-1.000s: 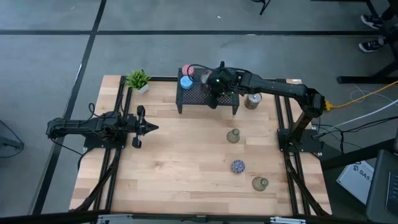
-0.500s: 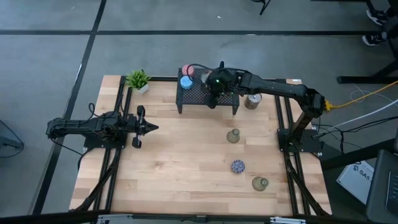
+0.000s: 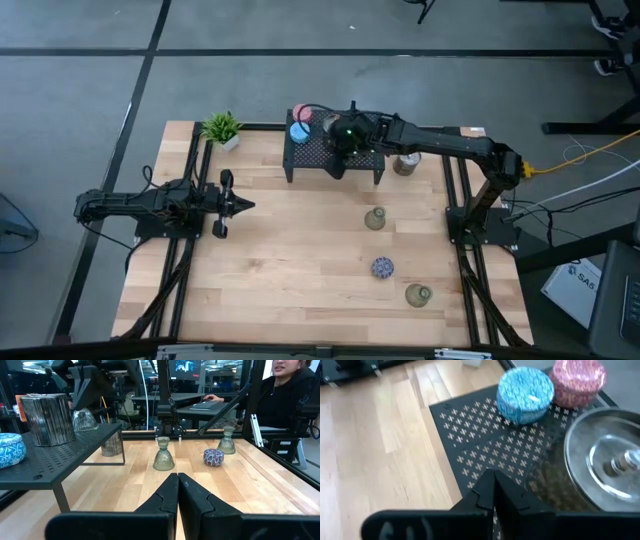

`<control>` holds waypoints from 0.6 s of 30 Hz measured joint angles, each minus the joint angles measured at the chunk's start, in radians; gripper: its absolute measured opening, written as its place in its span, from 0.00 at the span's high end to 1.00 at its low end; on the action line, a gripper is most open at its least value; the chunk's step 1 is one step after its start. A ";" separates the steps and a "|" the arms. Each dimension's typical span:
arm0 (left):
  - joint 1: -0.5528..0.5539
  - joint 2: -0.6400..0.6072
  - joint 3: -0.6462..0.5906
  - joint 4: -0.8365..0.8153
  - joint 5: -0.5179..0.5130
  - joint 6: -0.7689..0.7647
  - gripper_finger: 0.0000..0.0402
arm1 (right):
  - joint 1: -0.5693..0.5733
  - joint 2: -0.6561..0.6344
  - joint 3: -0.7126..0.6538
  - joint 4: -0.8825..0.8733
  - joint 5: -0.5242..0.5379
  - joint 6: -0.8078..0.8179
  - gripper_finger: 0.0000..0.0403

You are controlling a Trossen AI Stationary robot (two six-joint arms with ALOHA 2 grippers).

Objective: Pick & Place candle stick holders
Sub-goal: Adjust the silver scented candle on the shelf

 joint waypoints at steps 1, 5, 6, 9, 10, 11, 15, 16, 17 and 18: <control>0.000 0.000 0.000 0.000 0.000 0.000 0.99 | 0.002 0.000 0.000 0.009 0.000 0.000 0.98; 0.000 0.000 0.000 0.000 0.000 0.000 0.98 | 0.003 0.000 0.003 0.023 -0.010 0.004 0.98; 0.000 0.000 0.000 0.000 0.000 0.000 0.98 | 0.003 0.000 0.014 0.007 -0.011 0.007 0.98; 0.000 0.000 0.000 0.000 0.000 0.000 0.98 | 0.003 -0.001 0.055 -0.014 -0.011 0.008 0.98; 0.000 0.000 0.000 0.000 0.000 0.000 0.98 | 0.003 -0.002 0.068 -0.019 -0.011 0.007 0.98; 0.000 0.000 0.000 0.000 0.000 0.000 0.99 | 0.002 -0.002 0.080 -0.025 -0.011 0.007 0.98; 0.000 0.000 0.000 0.000 0.000 0.000 0.99 | -0.015 -0.002 0.136 -0.041 -0.063 0.008 0.98; 0.000 0.000 0.000 0.000 0.000 0.000 0.99 | -0.018 -0.002 0.143 -0.043 -0.074 0.007 0.98; 0.000 0.000 0.000 0.000 0.000 0.000 0.99 | -0.020 -0.002 0.149 -0.045 -0.083 0.008 0.98; 0.000 0.000 0.000 0.000 0.000 0.000 0.98 | -0.022 -0.002 0.154 -0.048 -0.092 0.008 0.98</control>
